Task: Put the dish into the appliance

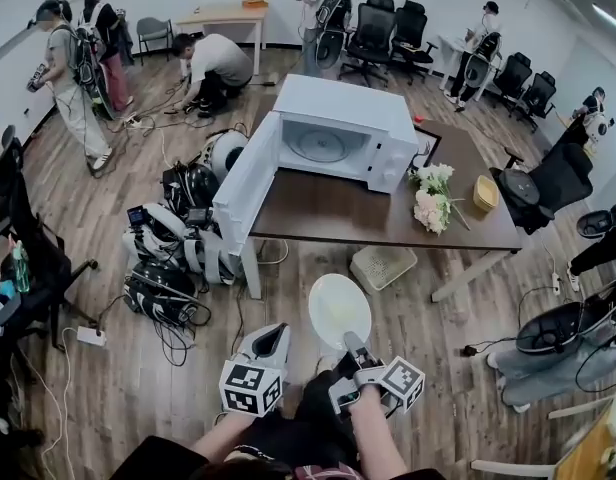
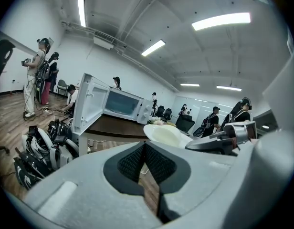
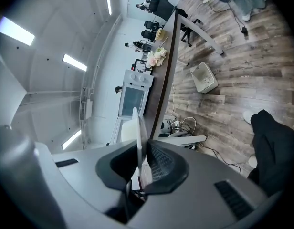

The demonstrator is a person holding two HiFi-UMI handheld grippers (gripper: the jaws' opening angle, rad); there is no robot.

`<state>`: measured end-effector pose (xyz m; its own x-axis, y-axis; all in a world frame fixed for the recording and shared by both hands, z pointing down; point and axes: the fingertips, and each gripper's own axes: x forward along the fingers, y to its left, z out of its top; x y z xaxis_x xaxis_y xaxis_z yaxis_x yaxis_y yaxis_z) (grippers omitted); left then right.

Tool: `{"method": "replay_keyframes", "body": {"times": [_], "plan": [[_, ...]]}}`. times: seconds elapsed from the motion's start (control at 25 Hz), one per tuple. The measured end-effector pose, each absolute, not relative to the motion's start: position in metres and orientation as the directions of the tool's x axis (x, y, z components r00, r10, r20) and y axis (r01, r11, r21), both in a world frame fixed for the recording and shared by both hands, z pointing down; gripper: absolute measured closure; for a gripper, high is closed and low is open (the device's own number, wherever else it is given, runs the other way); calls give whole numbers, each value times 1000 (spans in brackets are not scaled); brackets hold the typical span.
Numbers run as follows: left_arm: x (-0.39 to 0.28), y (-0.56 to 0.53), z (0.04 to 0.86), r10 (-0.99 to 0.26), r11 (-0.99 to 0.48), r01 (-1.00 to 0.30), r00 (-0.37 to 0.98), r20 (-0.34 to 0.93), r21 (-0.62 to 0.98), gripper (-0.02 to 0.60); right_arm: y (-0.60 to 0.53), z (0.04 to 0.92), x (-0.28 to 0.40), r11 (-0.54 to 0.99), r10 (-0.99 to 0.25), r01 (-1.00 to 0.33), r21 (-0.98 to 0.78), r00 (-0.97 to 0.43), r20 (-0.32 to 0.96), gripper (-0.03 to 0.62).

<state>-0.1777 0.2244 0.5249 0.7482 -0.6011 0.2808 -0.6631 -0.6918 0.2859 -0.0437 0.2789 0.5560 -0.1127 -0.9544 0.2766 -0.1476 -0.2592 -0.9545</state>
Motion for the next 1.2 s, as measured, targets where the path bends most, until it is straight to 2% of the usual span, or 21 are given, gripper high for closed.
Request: {"method": "replay_keyframes", "body": {"times": [0.48, 0.84, 1.2], "plan": [[-85, 158, 519, -673, -625, -722, 691, 265, 295, 575, 202, 552, 50, -250, -931, -219, -943, -213, 297, 549], [-13, 128, 518, -719, -571, -765, 641, 268, 297, 575, 160, 553, 112, -224, -908, -224, -949, -307, 287, 549], [14, 114, 528, -748, -524, -803, 594, 296, 286, 575, 140, 563, 140, -233, -887, -221, -947, -352, 300, 549]]}}
